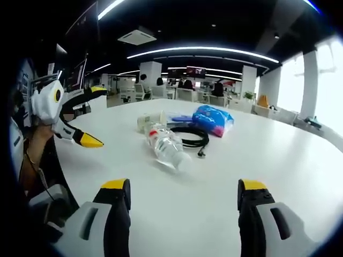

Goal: Arrange the tabletop items into an orderly group along one side of the table until the central work area is clear of visible clutter.

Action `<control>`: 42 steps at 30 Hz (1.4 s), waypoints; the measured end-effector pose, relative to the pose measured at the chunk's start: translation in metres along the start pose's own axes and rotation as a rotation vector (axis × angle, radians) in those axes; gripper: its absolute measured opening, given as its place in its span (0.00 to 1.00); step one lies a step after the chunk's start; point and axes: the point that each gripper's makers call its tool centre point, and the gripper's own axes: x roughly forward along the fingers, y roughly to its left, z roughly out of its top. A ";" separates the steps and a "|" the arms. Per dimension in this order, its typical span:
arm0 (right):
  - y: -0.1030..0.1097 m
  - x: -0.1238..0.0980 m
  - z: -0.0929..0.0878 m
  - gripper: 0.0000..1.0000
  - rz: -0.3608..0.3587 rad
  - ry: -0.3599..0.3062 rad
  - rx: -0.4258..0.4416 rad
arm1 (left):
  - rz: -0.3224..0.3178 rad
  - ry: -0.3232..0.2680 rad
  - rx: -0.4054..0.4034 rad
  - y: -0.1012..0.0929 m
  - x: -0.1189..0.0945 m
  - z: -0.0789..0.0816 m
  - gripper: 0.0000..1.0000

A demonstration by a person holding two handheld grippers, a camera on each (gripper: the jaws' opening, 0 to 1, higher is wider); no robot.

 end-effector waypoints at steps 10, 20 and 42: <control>-0.001 0.001 -0.002 0.79 -0.001 0.008 -0.003 | -0.028 -0.006 0.013 -0.005 0.011 0.007 0.96; -0.002 0.000 -0.005 0.79 -0.007 0.011 0.006 | -0.066 -0.026 0.027 -0.017 0.025 0.021 0.95; -0.002 0.003 -0.007 0.77 0.001 0.013 0.011 | -0.179 -0.017 0.015 -0.050 0.062 0.030 0.93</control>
